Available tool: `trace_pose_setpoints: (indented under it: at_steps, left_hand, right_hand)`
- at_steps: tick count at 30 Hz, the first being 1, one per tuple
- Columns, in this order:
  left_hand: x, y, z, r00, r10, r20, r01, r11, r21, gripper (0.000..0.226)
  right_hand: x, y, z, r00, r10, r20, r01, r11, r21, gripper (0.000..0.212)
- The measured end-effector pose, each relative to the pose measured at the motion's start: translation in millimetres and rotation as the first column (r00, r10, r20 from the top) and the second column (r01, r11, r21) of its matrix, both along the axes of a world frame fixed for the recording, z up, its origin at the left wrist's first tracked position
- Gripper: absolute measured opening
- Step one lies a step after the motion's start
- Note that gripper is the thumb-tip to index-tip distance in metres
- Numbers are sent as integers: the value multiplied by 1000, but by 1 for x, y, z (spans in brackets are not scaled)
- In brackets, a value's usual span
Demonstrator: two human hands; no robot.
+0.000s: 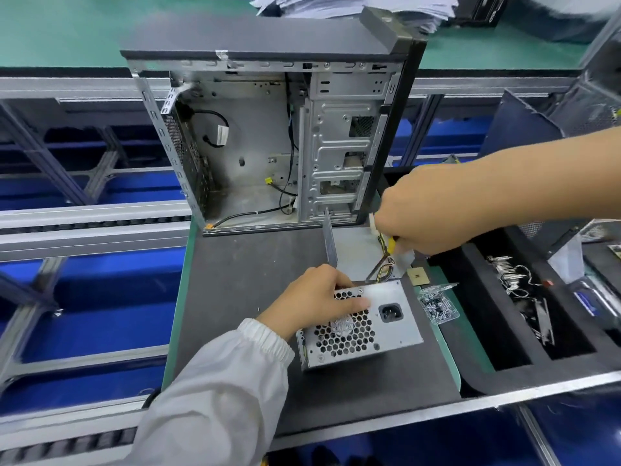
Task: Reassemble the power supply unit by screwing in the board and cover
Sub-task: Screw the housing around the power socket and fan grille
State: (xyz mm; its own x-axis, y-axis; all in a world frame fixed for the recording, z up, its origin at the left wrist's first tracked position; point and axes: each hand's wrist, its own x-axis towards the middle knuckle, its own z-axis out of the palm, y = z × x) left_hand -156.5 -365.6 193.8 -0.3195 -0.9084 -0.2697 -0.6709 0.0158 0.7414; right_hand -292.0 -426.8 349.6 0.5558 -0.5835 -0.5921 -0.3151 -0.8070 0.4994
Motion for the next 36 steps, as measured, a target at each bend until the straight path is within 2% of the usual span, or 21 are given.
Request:
trace_pose_setpoints:
  at_steps: [2,4,6,7,9,12,14,15,17,20,22,25,26,28,30,33,34,36]
  left_hand:
    - [-6,8,3,1000,20,16,-19,1000,-19,32]
    - [-14,24,4,997,62,50,-57,994,-91,33]
    - [-24,46,-3,984,120,131,-91,974,-210,36]
    - [-27,57,-8,975,147,169,-97,957,-275,38]
    - [-32,72,-22,963,188,194,-101,917,-386,40]
    - [-38,86,-41,959,188,212,-74,889,-452,35]
    - [-44,95,-55,953,175,246,-38,876,-480,32]
    - [-48,99,-63,948,169,270,-15,870,-493,31]
    - [-54,104,-75,937,175,303,11,851,-525,30]
    - [-55,98,-82,930,197,311,8,834,-552,27]
    - [-51,92,-80,944,163,286,3,864,-503,39]
    - [-35,79,-73,983,168,73,-121,896,-428,49]
    - [-28,71,-70,980,197,15,-170,879,-445,45]
    - [-19,51,-66,959,285,4,-236,802,-549,30]
    - [-16,27,-65,931,358,74,-242,753,-612,28]
    - [-18,4,-73,910,374,180,-233,820,-524,36]
    - [-19,0,-77,903,368,221,-224,844,-488,37]
    - [-21,-3,-83,875,347,338,-161,867,-472,42]
  right_hand:
    - [-23,-10,20,993,-25,119,29,999,-32,33]
    - [-53,-21,26,905,-154,396,145,988,53,35]
    - [-81,-22,4,681,-360,638,253,933,256,32]
    - [-94,-19,-18,564,-458,686,286,889,358,27]
    - [-113,-10,-71,437,-591,678,340,806,484,28]
    - [-128,3,-145,358,-686,633,358,727,586,24]
    - [-132,11,-181,315,-734,602,345,680,648,8]
    - [-132,15,-195,285,-755,590,324,655,682,9]
    - [-131,19,-217,244,-777,580,260,629,733,25]
    - [-130,21,-238,268,-808,524,189,578,794,28]
    - [-132,22,-246,290,-815,502,157,558,815,38]
    - [-139,24,-253,288,-842,457,118,504,855,41]
    - [-141,26,-256,284,-853,439,91,479,873,37]
    - [-144,31,-260,249,-868,430,22,448,894,26]
    - [-142,34,-263,154,-879,451,-48,449,892,24]
    - [-137,31,-269,26,-866,499,-71,496,865,15]
    - [-136,29,-271,4,-866,501,-73,499,863,7]
    - [-136,27,-274,22,-828,560,-67,558,827,8]
